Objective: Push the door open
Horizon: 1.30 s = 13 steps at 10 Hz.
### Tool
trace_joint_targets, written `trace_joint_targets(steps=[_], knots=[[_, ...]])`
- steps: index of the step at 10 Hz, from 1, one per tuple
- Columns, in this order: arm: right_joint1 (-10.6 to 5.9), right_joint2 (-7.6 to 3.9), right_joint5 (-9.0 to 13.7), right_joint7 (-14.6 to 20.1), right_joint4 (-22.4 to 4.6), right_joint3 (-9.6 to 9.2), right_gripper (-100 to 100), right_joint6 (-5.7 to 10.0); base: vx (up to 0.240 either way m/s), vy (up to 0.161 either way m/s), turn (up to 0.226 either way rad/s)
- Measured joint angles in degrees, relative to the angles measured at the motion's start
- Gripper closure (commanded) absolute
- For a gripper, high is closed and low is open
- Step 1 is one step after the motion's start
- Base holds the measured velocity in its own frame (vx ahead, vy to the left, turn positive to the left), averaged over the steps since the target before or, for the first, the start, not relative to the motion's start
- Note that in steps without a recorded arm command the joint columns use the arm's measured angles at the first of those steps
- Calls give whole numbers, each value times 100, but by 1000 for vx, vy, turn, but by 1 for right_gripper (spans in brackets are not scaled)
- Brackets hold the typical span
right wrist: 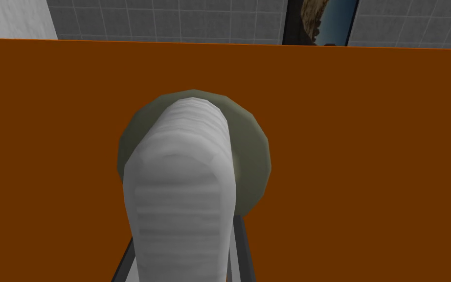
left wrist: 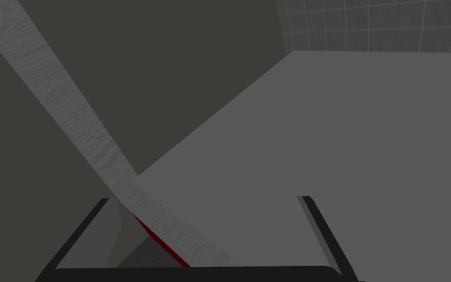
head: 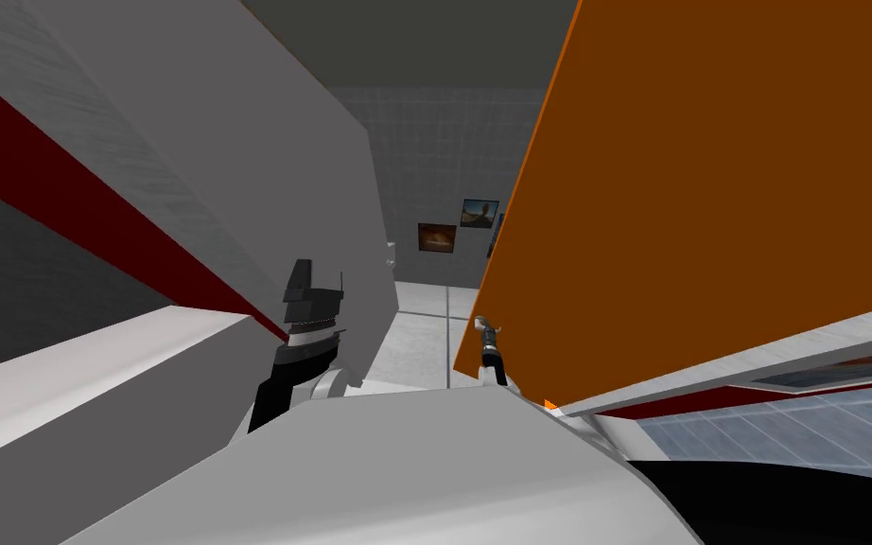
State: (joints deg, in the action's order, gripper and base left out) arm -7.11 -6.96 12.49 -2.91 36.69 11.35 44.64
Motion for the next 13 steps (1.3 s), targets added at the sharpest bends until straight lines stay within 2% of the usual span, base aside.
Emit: trace_joint_targets(steps=[1,2,3,5,6,8,10,12,13], knots=[[-78,-41,9,22,-123,12,100,69,123,9,-47],[-14,-15,43,-10,-25,69,100,26,162,31,-52],[-88,-47,67,-12,-203,106,100,85,203,63,-63],[-153,-89,151,-47,-382,250,100,163,214,31,-72],[-117,-84,185,-76,-360,311,100,187,218,16,-45],[11,-90,256,-139,-100,431,100,66,161,29,-51],[-96,-150,282,-135,-293,478,100,176,94,9,-20],[-97,-177,347,-133,-433,579,100,229,209,58,-78],[-138,-215,381,-133,-598,639,100,317,143,18,-33]])
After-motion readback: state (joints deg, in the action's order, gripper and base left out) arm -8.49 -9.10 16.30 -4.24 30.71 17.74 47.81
